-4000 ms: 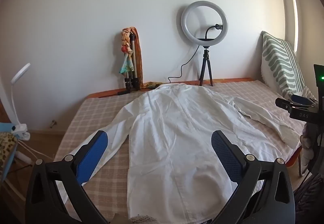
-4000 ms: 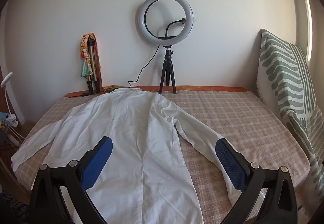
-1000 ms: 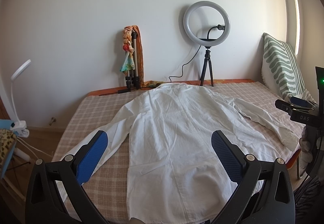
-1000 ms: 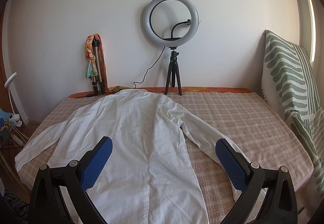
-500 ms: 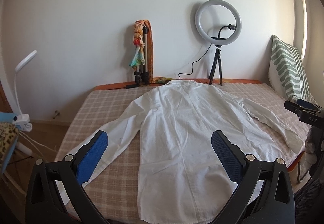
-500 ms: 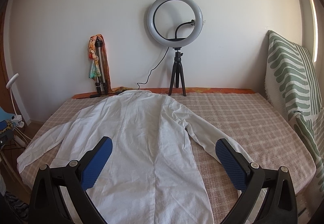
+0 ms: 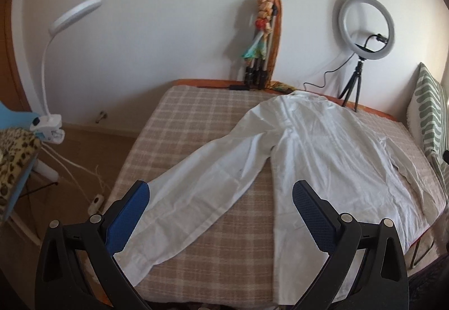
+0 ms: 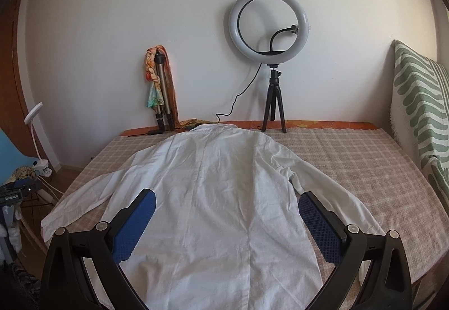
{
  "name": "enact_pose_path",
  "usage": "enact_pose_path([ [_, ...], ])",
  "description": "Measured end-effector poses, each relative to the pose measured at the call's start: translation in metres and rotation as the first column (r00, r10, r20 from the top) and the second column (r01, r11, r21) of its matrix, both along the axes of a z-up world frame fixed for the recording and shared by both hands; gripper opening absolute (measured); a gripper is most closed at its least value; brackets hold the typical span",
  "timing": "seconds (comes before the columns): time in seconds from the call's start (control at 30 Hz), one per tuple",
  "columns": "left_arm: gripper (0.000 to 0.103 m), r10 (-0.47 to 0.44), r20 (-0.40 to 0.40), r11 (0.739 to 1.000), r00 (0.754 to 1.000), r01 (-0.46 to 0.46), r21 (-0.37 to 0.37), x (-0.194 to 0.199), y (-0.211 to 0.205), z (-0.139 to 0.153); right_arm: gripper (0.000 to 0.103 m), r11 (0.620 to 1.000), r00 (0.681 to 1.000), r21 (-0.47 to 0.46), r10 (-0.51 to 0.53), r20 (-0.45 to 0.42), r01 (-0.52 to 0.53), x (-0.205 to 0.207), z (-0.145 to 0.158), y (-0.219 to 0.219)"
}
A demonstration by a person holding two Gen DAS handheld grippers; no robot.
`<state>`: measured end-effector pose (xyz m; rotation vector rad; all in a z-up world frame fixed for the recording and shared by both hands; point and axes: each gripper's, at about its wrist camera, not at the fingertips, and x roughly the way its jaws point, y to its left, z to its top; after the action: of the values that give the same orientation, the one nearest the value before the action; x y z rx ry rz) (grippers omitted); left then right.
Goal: Fold small clothes
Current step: 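Move the left gripper to the shirt sleeve cuff and close on it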
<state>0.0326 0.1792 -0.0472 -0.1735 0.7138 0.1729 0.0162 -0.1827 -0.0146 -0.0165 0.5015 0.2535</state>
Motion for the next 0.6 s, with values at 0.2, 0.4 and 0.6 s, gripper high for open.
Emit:
enact_pose_path([
  [0.2,0.092,0.014,-0.128,0.989,0.992,-0.033,-0.142,0.031,0.077,-0.045,0.103,0.998,0.999,-0.015,0.053,-0.001,-0.053,-0.003,-0.001,0.021],
  [0.4,0.089,-0.064,-0.2,0.967,0.978,0.011,-0.255,0.075,0.101,-0.084,0.103,0.996,0.996,-0.043,0.081,-0.024,-0.082,0.005,-0.01,0.035],
  [0.6,0.086,-0.123,-0.218,0.968,0.968,0.069,-0.239,0.112,0.104,-0.1,0.103,0.994,0.994,-0.054,0.087,-0.069,-0.091,0.019,-0.025,0.042],
])
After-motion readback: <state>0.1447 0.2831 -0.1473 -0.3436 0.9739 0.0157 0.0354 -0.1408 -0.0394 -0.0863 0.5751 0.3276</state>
